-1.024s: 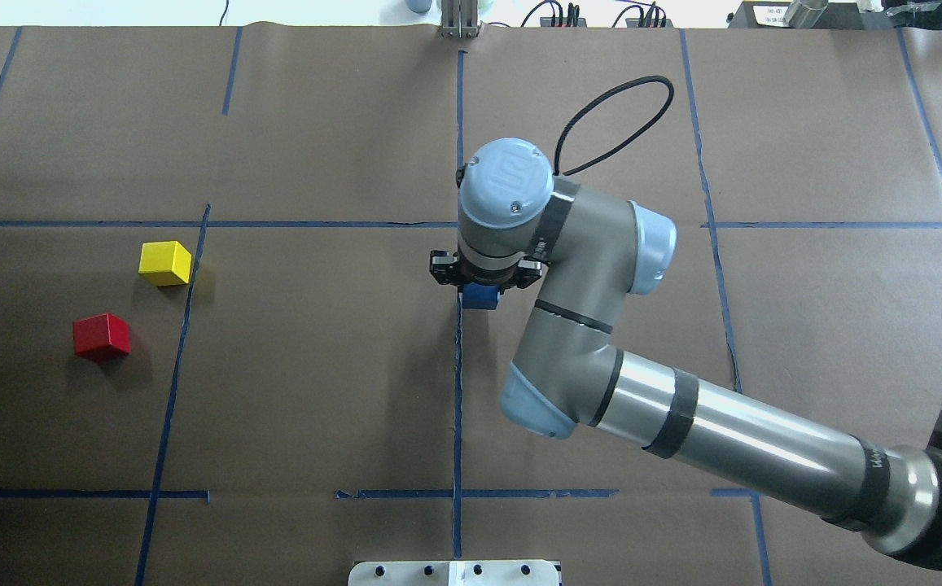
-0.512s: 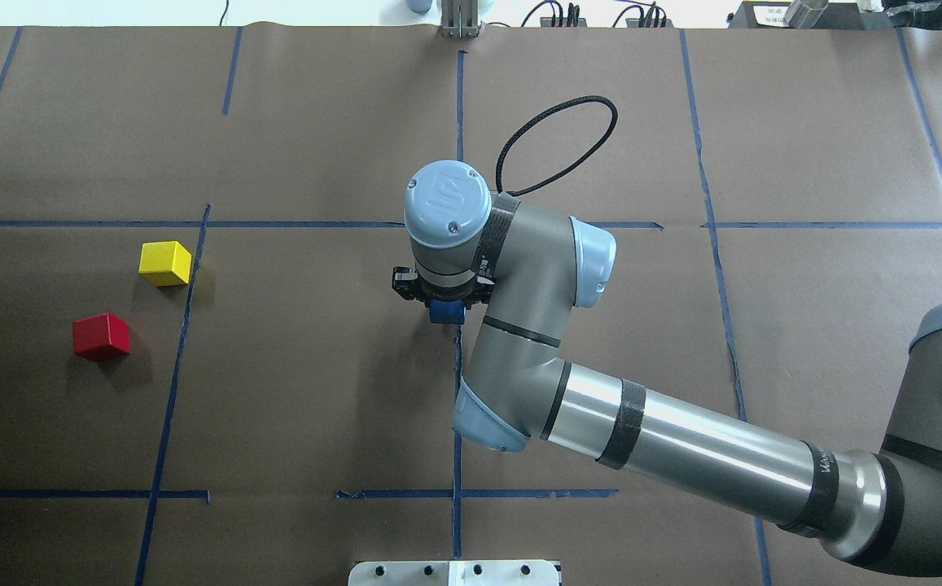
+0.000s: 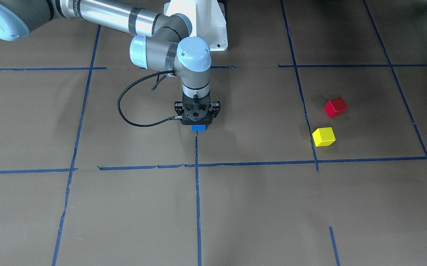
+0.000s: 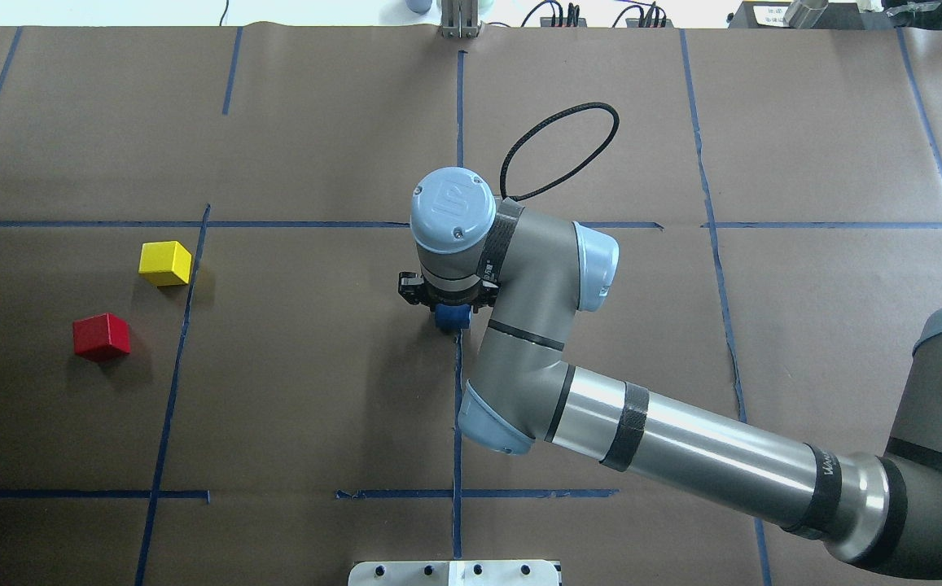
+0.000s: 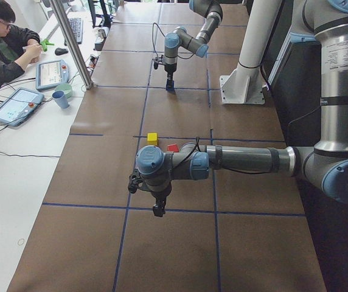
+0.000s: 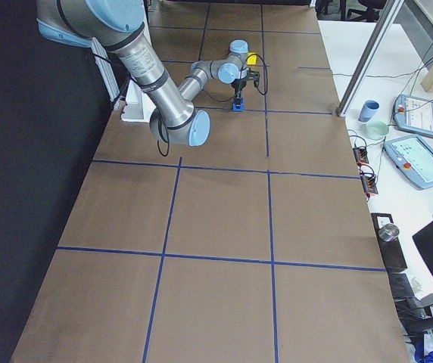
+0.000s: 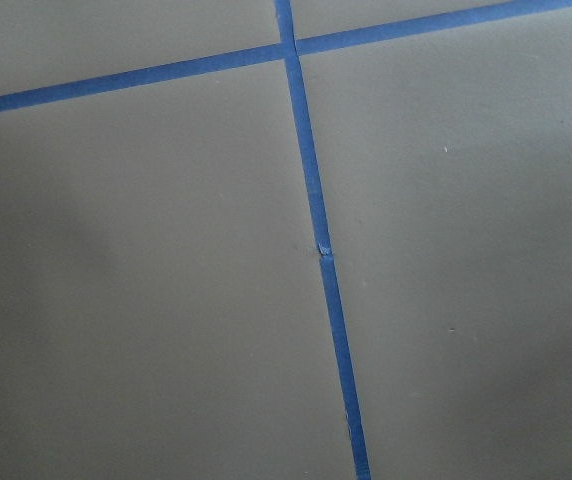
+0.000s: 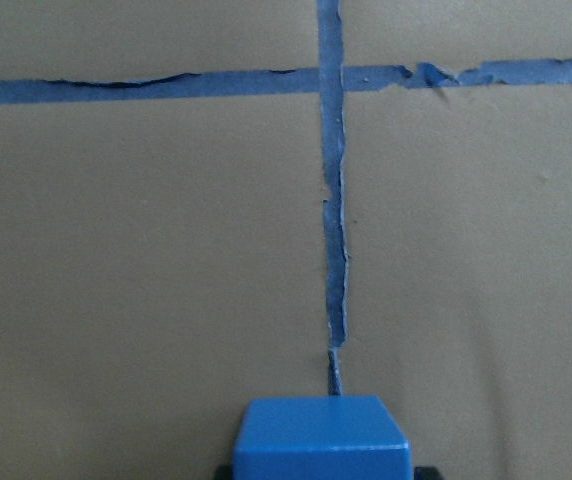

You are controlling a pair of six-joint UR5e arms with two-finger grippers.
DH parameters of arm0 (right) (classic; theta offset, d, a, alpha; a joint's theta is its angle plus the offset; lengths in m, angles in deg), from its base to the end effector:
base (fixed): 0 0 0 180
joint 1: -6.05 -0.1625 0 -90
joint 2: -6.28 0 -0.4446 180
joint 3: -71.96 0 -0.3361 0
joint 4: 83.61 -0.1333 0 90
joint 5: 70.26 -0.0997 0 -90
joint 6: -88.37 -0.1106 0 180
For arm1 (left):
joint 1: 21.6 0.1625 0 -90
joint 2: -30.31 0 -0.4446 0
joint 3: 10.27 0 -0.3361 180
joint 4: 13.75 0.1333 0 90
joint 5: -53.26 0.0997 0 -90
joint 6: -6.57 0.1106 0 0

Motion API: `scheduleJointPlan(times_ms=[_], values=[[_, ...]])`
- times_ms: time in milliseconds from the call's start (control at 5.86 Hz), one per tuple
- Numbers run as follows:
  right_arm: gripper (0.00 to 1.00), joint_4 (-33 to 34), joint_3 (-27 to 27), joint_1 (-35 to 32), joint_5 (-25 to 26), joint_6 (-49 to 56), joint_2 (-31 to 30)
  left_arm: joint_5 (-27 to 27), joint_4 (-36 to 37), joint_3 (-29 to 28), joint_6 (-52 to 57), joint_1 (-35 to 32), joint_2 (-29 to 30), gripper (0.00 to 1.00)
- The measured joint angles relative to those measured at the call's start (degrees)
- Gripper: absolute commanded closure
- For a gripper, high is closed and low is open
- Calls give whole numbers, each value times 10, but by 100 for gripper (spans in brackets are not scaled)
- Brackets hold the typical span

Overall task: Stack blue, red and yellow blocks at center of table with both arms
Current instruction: 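Release the blue block and withdraw the right arm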

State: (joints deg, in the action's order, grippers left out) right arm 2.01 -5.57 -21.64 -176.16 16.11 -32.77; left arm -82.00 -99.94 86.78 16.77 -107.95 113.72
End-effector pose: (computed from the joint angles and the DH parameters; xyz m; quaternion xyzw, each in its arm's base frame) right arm -0.6196 -0.4415 0.2436 0.0210 -0.3835 0.0296 0.9228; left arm -0.0304 -0.3828 0.6850 -0.0050 0.3855 0.1001 0.9172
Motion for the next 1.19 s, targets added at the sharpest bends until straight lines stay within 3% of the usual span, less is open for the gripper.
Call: scheduleJointPlan(times_ms=[512, 853, 1194], values=[[0, 1, -21, -21, -16, 16, -1, 0, -1, 1, 0, 0, 0, 0], [0, 4, -49, -82, -70, 57, -20, 2, -1, 17, 2, 1, 1, 0], [0, 4, -92, -175, -147, 182, -101, 2, -11, 25, -1, 2, 22, 0]])
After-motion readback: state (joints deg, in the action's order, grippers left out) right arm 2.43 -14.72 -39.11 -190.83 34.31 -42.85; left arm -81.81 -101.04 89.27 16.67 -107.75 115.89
